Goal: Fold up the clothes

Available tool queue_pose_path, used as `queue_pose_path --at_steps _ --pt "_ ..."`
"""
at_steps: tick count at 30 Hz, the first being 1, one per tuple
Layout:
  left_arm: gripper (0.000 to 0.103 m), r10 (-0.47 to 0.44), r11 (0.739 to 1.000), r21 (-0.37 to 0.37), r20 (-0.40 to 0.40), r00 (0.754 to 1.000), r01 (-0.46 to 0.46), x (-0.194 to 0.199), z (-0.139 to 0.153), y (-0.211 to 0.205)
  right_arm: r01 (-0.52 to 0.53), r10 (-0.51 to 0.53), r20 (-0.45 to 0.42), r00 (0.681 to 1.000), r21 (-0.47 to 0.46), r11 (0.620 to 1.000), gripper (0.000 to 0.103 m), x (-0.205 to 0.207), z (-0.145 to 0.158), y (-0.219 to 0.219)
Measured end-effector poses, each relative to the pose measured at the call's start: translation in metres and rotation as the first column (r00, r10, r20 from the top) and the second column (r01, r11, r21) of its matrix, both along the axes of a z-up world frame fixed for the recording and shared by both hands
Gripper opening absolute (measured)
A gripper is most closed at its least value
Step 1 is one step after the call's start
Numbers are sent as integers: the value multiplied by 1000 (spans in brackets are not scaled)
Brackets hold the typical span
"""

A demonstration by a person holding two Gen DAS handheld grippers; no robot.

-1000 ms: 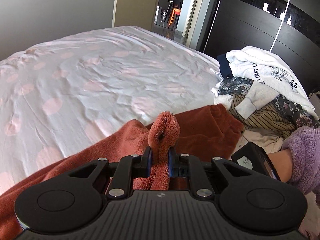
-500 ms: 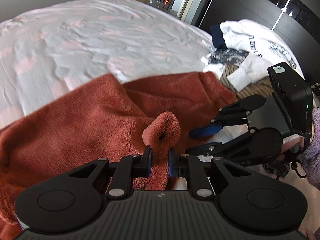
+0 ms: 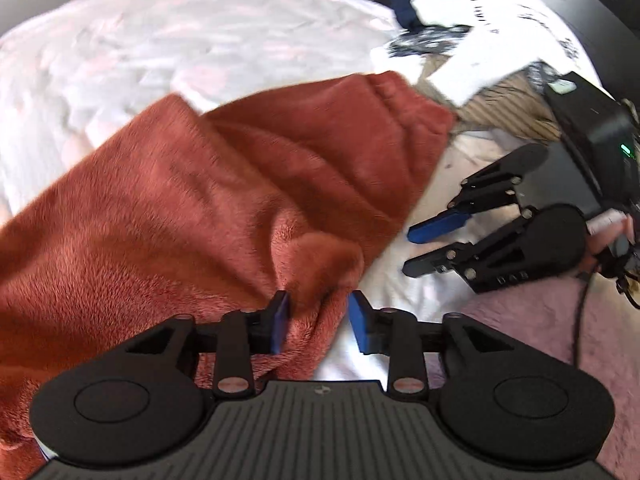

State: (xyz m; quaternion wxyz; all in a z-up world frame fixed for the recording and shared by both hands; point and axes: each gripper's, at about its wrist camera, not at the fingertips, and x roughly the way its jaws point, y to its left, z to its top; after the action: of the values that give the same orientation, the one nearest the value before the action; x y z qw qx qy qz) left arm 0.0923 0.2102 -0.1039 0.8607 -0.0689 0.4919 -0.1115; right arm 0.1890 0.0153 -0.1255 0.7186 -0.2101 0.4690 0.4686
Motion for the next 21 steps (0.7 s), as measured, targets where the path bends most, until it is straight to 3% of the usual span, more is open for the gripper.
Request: queue_pose_path --at_steps 2,4,9,12,17,19,21 --pt "41 -34 999 -28 31 999 35 -9 10 -3 39 -38 -16 999 35 999 34 -2 9 -10" --pt "44 -22 999 -25 63 998 24 -21 20 -1 74 -70 -45 997 89 993 34 -2 21 -19" --pt "44 149 987 31 141 979 -155 -51 41 32 159 -139 -117 983 189 969 35 -3 43 -7" --pt "44 304 943 80 181 935 -322 -64 47 64 173 -143 -139 980 230 958 32 -4 52 9" --pt "41 538 818 133 170 826 -560 -78 42 123 174 -144 -143 979 231 957 30 -6 47 45" --pt "43 593 783 112 161 789 -612 -84 37 145 180 -153 -144 978 194 964 31 -5 45 48" --pt "48 623 771 54 140 769 -634 -83 28 160 190 -164 -166 972 160 969 32 -1 41 52"
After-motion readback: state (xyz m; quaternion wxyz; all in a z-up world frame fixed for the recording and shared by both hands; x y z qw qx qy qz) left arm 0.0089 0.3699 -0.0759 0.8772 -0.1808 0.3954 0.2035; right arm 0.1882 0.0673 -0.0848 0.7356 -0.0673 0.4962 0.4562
